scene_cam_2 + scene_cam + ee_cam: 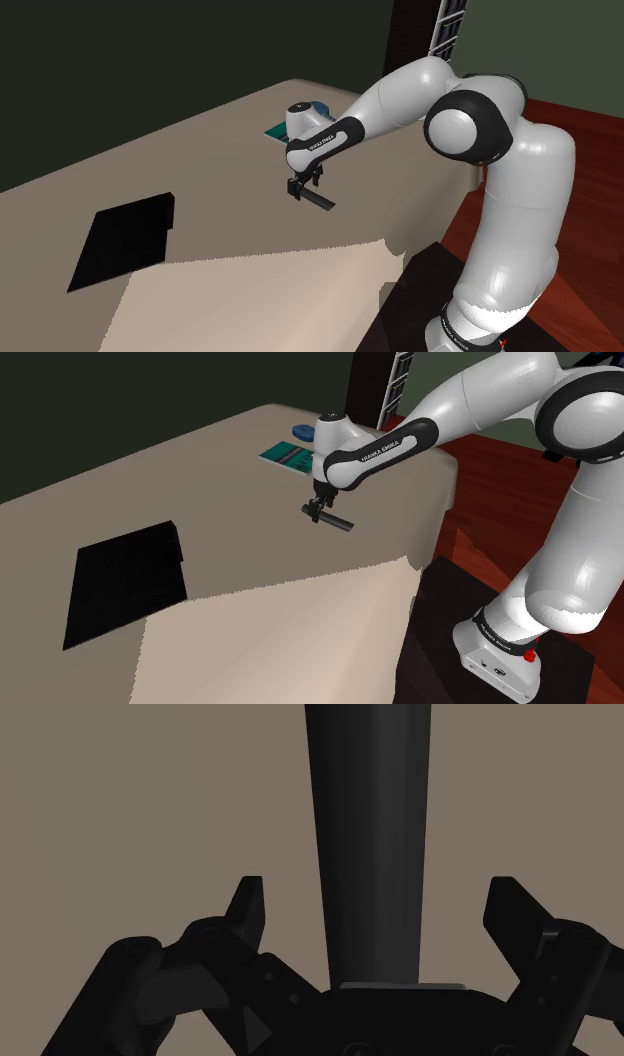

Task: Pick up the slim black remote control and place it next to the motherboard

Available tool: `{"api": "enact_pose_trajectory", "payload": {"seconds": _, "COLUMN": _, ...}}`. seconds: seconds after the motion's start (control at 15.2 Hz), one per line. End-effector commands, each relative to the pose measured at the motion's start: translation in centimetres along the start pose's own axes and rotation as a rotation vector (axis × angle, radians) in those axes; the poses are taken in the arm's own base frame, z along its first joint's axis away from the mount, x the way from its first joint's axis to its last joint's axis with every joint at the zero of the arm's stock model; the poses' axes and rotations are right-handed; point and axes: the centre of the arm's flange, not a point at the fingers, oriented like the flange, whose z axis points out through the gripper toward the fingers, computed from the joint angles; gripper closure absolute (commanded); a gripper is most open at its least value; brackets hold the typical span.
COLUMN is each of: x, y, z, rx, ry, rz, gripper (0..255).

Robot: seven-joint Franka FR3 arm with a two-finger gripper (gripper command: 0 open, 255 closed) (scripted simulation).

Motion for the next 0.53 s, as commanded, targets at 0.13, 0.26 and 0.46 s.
{"api": "enact_pose_trajectory", "payload": {"seconds": 0.13, "x": 0.00, "y": 0.00, "z": 0.00, "rx": 0.000, "ry": 0.000, "rz": 0.000, "gripper": 255}}
{"api": "enact_pose_trajectory", "payload": {"seconds": 0.26, "x": 0.02, "y": 0.05, "z": -0.03, "rx": 0.000, "ry": 0.000, "rz": 0.000, "gripper": 255}}
{"api": "enact_pose_trajectory", "payload": {"seconds": 0.46, "x": 0.05, "y": 0.12, "z": -0.05, "rx": 0.000, "ry": 0.000, "rz": 0.000, "gripper": 255}}
